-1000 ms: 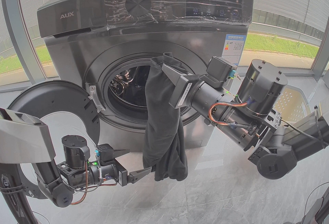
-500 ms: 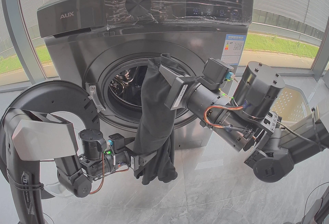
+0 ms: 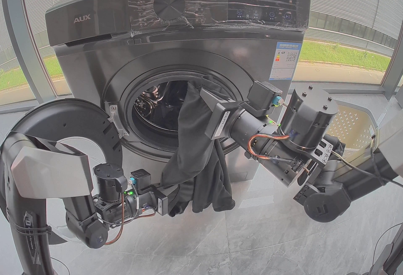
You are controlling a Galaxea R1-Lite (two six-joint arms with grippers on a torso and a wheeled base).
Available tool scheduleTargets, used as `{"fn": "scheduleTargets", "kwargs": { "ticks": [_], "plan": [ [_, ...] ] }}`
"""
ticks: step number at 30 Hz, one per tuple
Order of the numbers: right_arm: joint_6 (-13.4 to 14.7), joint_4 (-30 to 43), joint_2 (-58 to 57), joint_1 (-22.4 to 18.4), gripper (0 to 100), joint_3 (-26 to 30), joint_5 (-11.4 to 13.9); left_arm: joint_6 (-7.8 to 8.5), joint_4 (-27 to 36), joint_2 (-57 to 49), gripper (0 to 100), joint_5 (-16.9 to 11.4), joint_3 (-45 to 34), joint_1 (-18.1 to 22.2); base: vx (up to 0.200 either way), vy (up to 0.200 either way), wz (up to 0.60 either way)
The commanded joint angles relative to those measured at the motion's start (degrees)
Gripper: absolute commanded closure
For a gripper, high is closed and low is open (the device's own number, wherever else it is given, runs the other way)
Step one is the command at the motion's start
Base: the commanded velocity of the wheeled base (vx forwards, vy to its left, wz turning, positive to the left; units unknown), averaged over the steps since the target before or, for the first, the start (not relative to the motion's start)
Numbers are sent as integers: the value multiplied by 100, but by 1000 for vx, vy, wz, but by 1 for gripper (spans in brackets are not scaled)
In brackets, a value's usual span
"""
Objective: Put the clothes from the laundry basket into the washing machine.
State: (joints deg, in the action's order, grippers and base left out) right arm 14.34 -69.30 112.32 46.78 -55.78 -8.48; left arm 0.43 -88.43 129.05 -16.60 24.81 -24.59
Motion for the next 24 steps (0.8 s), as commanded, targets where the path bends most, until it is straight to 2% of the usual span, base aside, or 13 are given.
{"fn": "scheduleTargets", "kwargs": {
  "ticks": [1,6,13,14,24],
  "plan": [
    [-282,-303,475,-283,100,41,14,63,-8,-908,100,-27,-872,-37,0,0,0],
    [-493,-417,589,-362,100,287,31,1,-25,-1312,100,-36,-1004,-11,0,0,0],
    [-493,-470,571,-432,100,551,31,1,-34,-1382,100,-36,-908,51,0,0,0],
    [-484,-452,571,-468,0,630,40,1,-34,-1382,100,-36,-899,59,0,0,0],
    [-783,-329,624,-573,0,2045,93,-8,-34,-1365,100,-27,-872,59,0,0,0]
  ]
}}
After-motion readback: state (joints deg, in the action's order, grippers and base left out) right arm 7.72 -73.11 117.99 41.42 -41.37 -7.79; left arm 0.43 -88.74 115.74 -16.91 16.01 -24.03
